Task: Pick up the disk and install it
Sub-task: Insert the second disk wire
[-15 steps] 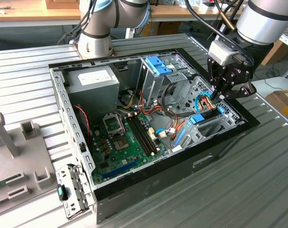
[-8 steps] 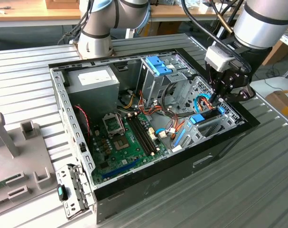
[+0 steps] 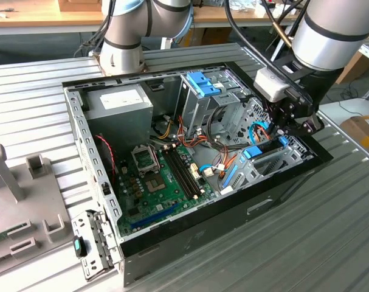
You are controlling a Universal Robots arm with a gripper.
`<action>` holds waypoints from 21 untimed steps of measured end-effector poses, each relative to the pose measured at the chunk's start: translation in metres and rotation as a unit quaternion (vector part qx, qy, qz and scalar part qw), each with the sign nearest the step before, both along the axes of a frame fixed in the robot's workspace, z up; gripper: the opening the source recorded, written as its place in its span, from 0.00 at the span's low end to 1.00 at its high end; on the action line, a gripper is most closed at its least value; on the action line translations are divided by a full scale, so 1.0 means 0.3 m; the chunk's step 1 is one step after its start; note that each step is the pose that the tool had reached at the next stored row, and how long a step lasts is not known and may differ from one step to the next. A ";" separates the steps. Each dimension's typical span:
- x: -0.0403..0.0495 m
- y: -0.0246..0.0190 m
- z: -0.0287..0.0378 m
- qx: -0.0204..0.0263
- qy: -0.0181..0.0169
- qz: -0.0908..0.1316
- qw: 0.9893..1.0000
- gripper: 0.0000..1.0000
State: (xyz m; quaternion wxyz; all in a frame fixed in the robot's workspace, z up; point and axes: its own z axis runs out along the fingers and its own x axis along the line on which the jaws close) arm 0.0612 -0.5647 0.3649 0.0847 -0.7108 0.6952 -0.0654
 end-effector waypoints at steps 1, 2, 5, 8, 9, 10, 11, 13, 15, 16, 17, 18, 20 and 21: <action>0.000 0.000 0.000 0.000 0.000 0.000 1.000 0.16; 0.000 0.000 0.000 0.000 0.000 0.000 1.000 0.16; -0.001 0.000 -0.001 0.009 -0.005 0.010 1.000 0.16; -0.001 0.000 -0.001 0.013 -0.007 0.022 1.000 0.16; -0.001 -0.001 -0.002 0.014 -0.008 0.025 1.000 0.16; -0.001 -0.001 -0.002 0.016 -0.009 0.029 0.999 0.16; -0.001 -0.001 -0.003 0.017 -0.010 0.034 0.999 0.16; -0.001 -0.001 -0.004 0.020 -0.013 0.043 0.999 0.16; -0.003 -0.003 -0.005 0.023 -0.016 0.047 0.999 0.16; -0.003 -0.007 -0.007 0.023 -0.019 0.049 0.998 0.16; -0.004 -0.011 -0.008 0.023 -0.021 0.050 0.998 0.16; -0.007 -0.018 -0.010 0.023 -0.025 0.052 0.998 0.16; -0.036 -0.033 -0.012 0.023 -0.030 0.053 0.998 0.16; -0.040 -0.038 -0.014 0.023 -0.032 0.053 0.998 0.16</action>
